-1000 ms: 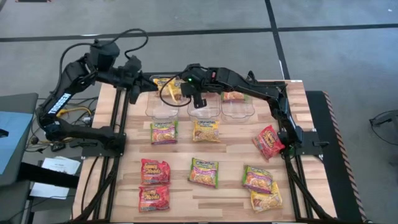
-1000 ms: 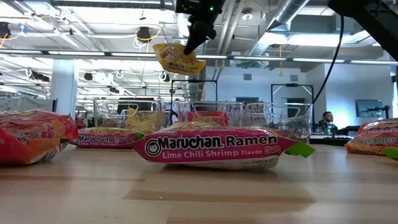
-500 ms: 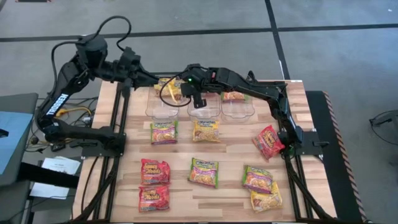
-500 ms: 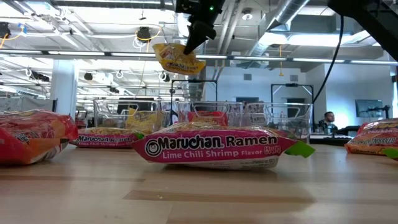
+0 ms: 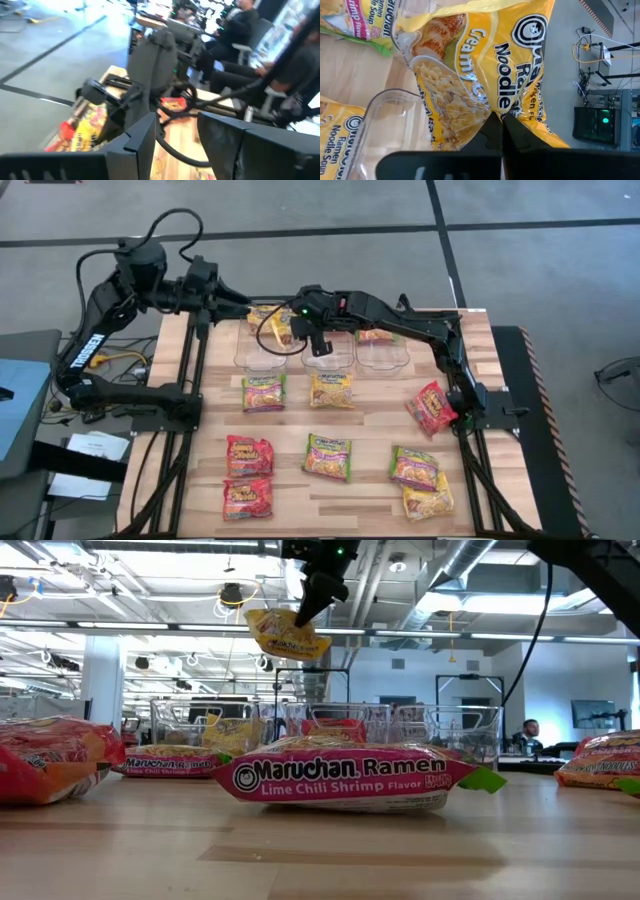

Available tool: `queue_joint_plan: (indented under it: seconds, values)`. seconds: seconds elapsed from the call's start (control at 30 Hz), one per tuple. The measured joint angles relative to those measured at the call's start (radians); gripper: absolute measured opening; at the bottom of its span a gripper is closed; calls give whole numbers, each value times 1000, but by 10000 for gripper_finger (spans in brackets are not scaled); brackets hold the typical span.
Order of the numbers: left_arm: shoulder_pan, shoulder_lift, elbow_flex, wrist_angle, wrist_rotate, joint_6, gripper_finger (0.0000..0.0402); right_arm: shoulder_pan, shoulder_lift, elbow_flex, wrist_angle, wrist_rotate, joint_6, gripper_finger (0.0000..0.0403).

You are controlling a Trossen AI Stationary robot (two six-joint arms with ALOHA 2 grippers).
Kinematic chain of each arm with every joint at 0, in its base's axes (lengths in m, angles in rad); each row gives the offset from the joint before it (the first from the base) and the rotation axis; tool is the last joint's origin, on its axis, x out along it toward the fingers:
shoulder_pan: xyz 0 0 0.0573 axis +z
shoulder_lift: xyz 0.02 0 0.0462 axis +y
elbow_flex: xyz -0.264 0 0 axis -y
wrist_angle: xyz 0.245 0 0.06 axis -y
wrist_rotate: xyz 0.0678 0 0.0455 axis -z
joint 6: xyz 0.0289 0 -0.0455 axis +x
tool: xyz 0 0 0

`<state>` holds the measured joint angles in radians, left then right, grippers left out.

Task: Sort Maruchan noodles
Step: Put the yellow noodle pack into the left transparent bin

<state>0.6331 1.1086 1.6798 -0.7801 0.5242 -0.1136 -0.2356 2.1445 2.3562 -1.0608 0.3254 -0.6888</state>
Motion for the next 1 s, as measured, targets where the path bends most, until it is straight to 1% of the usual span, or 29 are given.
queue_joint_plan:
  seconds: [0.07,0.1,0.23,0.37,0.43,0.5,0.6,0.73,0.87,1.0]
  values:
    - [0,3,0,-20,2,16,146,6,0,0,1,18,1,8]
    - [0,4,0,-46,-15,26,152,8,0,0,1,33,0,8]
    - [0,4,0,-129,-148,47,176,21,0,0,1,71,-1,8]
    - [0,4,0,-197,-220,48,187,36,0,0,10,72,-1,8]
    - [0,4,0,-221,-238,44,188,44,0,0,32,72,-14,8]
    - [0,8,0,-238,-246,28,188,56,0,0,67,83,-37,8]
    - [0,21,0,-257,-250,-3,188,74,0,0,132,129,-79,8]
    - [14,38,0,-268,-250,-38,188,93,0,0,198,133,-109,8]
    - [42,60,0,-296,-249,-40,188,102,0,0,211,137,-132,8]
    - [97,71,0,-316,-234,-41,188,112,1,0,217,177,-155,8]
